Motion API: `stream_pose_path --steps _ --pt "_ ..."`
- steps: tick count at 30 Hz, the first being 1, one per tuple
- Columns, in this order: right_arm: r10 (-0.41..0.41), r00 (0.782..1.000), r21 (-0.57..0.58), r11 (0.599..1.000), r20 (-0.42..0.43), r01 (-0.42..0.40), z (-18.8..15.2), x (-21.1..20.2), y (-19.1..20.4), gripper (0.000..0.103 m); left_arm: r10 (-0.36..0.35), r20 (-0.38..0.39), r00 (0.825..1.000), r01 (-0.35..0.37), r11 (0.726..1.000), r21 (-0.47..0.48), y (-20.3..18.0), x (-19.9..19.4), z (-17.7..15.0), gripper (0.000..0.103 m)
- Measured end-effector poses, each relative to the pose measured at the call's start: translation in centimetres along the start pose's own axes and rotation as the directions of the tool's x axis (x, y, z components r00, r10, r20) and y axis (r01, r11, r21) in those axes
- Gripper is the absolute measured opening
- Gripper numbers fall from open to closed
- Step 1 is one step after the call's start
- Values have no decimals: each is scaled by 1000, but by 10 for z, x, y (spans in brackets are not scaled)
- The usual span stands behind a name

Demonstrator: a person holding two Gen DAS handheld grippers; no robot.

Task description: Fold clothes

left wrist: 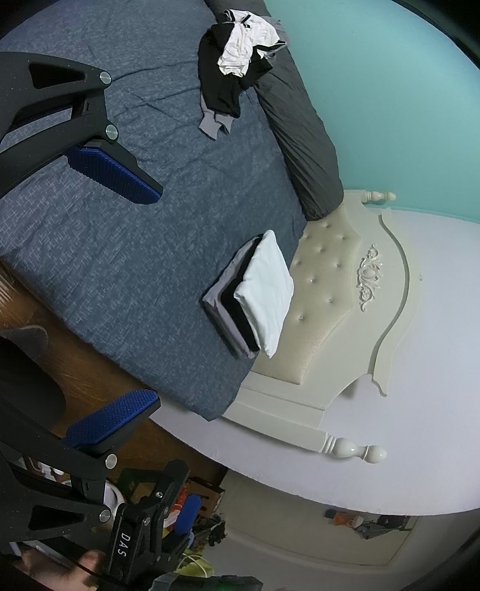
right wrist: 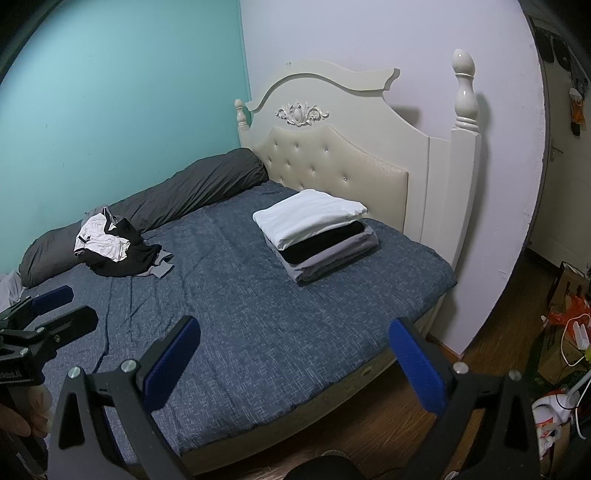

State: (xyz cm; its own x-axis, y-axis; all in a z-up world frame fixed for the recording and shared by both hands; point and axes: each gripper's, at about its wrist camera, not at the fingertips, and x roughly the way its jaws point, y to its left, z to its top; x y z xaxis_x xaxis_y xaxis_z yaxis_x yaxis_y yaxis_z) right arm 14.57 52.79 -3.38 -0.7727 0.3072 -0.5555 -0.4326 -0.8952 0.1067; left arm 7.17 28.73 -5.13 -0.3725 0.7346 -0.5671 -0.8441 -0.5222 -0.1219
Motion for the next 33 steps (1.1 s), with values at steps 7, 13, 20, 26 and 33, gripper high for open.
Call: stream_pose_path --steps 7,13,20,26,33 --pt "5 1000 0 1000 -2 -5 0 1 -1 103 3 -5 1000 -3 1000 2 0 2 -1 103" --pt "6 1000 2 1000 -1 -6 0 0 -1 103 -3 -12 1000 3 1000 4 0 3 -1 103" --pt "5 1000 3 1000 -4 -5 0 0 0 103 -2 -11 1000 2 1000 10 -2 4 -2 103" --pt "8 1000 4 1000 -7 -8 0 1 0 103 1 -10 1000 -1 1000 7 0 4 -1 103" --pt "7 1000 7 1000 -10 -7 -1 1 0 103 1 -14 1000 -1 1000 8 1 4 -2 103"
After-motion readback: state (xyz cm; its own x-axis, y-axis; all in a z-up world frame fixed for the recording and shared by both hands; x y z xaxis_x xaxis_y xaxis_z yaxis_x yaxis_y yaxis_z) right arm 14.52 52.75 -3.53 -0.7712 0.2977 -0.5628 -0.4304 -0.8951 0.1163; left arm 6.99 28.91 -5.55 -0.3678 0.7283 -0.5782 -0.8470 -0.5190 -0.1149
